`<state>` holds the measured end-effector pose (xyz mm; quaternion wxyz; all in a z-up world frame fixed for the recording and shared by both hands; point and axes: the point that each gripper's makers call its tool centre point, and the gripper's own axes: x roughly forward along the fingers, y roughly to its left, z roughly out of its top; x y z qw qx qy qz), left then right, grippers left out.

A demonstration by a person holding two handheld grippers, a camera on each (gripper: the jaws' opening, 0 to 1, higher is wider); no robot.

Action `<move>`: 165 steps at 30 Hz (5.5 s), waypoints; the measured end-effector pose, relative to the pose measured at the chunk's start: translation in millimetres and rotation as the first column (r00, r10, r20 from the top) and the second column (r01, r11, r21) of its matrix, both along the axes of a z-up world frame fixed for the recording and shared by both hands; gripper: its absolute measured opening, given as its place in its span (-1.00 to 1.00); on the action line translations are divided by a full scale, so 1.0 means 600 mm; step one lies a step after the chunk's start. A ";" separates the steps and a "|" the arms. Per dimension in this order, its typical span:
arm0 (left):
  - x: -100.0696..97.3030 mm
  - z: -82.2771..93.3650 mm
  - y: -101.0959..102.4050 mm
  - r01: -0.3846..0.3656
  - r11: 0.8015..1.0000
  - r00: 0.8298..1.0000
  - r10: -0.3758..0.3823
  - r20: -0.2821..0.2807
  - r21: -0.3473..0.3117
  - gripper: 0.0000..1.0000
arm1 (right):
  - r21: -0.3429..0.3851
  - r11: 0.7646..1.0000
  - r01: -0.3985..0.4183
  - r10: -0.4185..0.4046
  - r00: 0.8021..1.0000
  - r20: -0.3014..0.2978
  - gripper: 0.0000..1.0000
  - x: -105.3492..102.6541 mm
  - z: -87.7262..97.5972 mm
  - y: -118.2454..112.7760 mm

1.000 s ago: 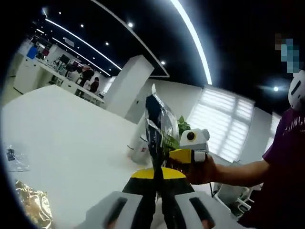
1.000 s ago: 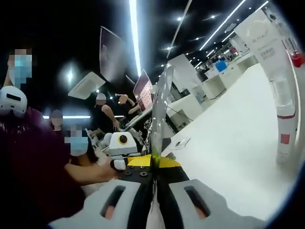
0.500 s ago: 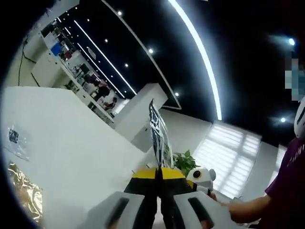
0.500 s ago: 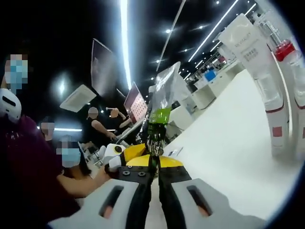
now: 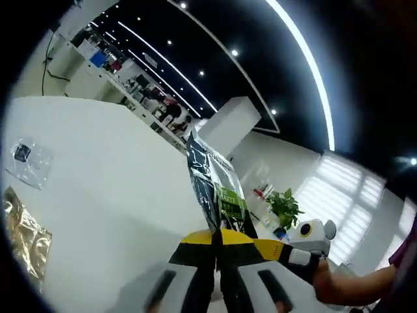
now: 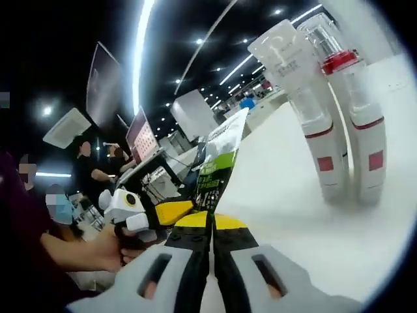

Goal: Arrange the skincare products in the storage area until every visible bottle or jar stands upright without overlapping.

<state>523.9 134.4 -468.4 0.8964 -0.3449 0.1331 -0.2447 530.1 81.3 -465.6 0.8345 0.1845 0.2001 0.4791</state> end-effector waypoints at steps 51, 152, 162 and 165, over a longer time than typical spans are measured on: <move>0.053 -0.061 -0.004 0.001 0.984 0.997 0.013 -0.079 0.180 -0.97 | -0.098 0.951 0.294 -0.300 0.953 -0.049 -1.00 0.087 -0.057 -0.049; 0.082 -0.086 -0.038 0.084 0.784 0.996 -0.092 -0.018 0.614 -0.53 | -0.401 0.851 0.338 -0.204 0.918 0.341 -0.82 0.087 -0.081 -0.045; 0.060 -0.041 -0.016 0.027 0.820 0.997 -0.065 0.045 0.571 -0.40 | -0.368 0.868 0.334 -0.204 0.914 0.349 -0.78 0.082 -0.071 -0.041; 0.045 -0.027 0.010 -0.011 0.829 0.998 -0.027 0.060 0.559 -0.37 | -0.361 0.872 0.330 -0.202 0.915 0.348 -0.78 0.080 -0.069 -0.040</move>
